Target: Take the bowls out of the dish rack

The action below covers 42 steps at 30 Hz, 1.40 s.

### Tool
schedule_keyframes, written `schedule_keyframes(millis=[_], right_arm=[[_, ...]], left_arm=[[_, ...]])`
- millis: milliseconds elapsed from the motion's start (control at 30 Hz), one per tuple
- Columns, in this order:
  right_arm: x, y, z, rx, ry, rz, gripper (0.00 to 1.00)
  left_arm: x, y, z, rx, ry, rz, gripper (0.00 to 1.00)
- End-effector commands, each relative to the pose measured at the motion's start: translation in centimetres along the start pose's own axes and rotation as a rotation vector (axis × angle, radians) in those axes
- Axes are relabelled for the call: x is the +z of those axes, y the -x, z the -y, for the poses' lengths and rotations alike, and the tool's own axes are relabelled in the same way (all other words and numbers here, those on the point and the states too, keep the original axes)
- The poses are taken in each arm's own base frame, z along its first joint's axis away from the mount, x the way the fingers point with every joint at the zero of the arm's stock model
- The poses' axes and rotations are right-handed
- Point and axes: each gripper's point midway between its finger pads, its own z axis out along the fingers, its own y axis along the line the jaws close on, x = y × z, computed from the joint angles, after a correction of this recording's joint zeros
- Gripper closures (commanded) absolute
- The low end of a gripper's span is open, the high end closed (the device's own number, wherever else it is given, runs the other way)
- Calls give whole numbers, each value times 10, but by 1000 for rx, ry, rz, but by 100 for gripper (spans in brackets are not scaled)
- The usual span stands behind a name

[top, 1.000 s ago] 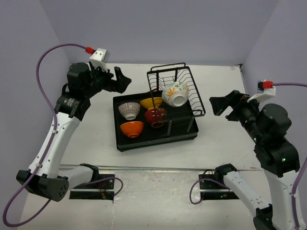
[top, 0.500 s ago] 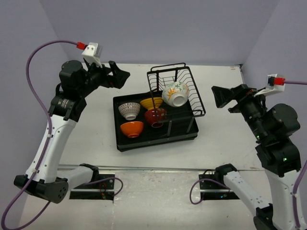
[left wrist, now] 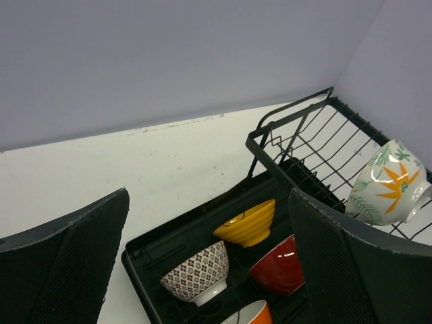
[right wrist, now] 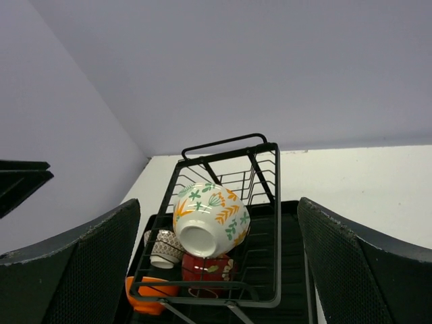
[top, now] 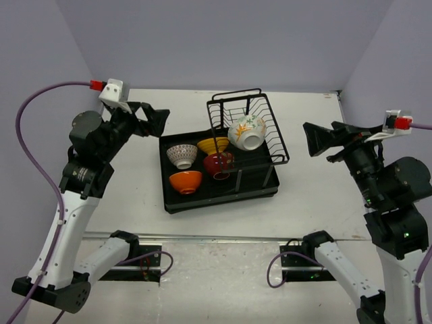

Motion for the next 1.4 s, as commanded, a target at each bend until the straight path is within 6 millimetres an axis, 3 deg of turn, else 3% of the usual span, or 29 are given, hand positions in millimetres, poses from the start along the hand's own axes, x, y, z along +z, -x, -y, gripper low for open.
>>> schedule_keyframes(millis=[0,100,267,433,567,600,633,700,767,800,833,900,967,1067,1133,1233,1367], right_arm=[[-1,16,-4,-33,15,65,1],[1,16,3,-46,-13,83,1],[-1,8,16,-79,-57,92,1],[-6,14,13,-80,-43,126,1],[2,16,8,-96,-31,88,1],[4,9,11,-82,-49,48,1],[3,16,10,-69,-59,47,1],[11,3,13,-36,-85,-31,1],[12,-1,10,-14,-80,-63,1],[14,-4,9,-5,-74,-75,1],[15,-5,8,-4,-68,-81,1],[16,-6,6,1,-54,-83,1],[16,-6,6,1,-54,-83,1],[18,-2,5,-13,-51,-77,1],[19,2,5,-27,-56,-70,1],[19,6,5,-35,-56,-62,1],[22,4,3,-25,-46,-67,1]], left_arm=[[-3,7,-13,60,63,84,0],[-8,-2,-26,70,128,95,0],[-10,-2,-24,83,116,96,0],[-10,-4,-28,80,131,98,0],[-9,-1,-29,88,141,99,0],[-7,-2,-31,78,151,93,0],[-7,-6,-39,64,198,70,0],[2,-4,-48,7,257,31,0],[6,-20,-57,-27,317,-78,0],[18,-16,-57,-57,324,-107,0],[18,-32,-58,-75,339,-195,0],[28,-46,-56,-86,318,-276,0],[31,-45,-43,-85,238,-280,0],[32,-32,-42,-125,250,-226,0],[38,-50,-52,-146,307,-310,0],[47,-54,-58,-160,353,-375,0],[56,-48,-47,-164,283,-386,0]])
